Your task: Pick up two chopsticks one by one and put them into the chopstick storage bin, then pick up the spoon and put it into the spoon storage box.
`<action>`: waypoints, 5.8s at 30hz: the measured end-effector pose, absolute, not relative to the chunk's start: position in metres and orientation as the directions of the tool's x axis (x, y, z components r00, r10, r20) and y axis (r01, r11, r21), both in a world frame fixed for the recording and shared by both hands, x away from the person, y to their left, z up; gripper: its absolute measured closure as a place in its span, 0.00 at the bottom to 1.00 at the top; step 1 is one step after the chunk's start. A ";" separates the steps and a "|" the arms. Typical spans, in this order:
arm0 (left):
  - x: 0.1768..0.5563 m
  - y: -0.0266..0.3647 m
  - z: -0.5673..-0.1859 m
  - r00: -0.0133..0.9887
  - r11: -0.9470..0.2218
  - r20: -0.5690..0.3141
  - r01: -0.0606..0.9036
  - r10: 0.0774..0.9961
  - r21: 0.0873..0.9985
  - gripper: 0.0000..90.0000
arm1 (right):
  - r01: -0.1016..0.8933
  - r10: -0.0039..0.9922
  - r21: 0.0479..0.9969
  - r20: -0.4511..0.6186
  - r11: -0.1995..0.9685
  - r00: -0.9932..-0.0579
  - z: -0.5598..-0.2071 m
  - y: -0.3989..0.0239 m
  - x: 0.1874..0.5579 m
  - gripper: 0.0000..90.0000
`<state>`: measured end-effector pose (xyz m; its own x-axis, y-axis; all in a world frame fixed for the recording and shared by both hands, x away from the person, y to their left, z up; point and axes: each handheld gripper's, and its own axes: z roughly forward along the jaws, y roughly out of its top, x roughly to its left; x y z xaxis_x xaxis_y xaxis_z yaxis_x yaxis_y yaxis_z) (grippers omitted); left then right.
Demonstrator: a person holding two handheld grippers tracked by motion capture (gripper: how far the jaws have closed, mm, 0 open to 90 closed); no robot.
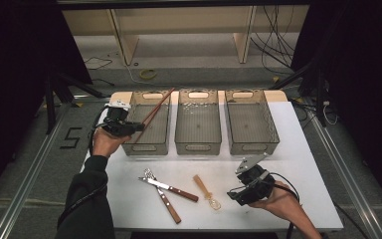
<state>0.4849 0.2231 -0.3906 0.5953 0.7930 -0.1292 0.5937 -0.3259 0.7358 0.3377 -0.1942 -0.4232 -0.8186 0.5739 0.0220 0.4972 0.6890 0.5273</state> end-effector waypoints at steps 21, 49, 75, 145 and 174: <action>0.510 0.231 -0.418 0.494 -0.264 -0.162 0.680 0.854 0.684 0.93 | 0.500 0.572 0.524 0.029 0.690 -0.820 -0.424 -0.194 0.338 0.36; 0.485 0.227 -0.408 0.532 -0.224 -0.212 0.639 0.820 0.736 0.42 | 0.504 0.576 0.525 0.032 0.685 -0.817 -0.424 -0.195 0.338 0.36; 0.413 0.216 -0.411 0.619 -0.176 -0.246 0.540 0.746 0.823 0.24 | 0.527 0.599 0.531 0.047 0.663 -0.800 -0.420 -0.180 0.351 0.36; 0.352 0.182 -0.456 0.727 -0.238 -0.195 0.447 0.659 0.862 0.19 | 0.501 0.525 0.378 0.047 0.778 -0.850 -0.465 -0.096 0.380 0.75; 0.355 0.185 -0.458 0.725 -0.237 -0.203 0.455 0.658 0.858 0.19 | 0.492 0.537 0.485 0.053 0.723 -0.842 -0.430 -0.119 0.385 0.86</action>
<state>0.3548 0.1848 -0.4580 0.7255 0.6577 -0.2029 0.4549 -0.2370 0.8584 0.3850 -0.1190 -0.4298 -0.8418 0.5373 0.0528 0.4919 0.7230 0.4850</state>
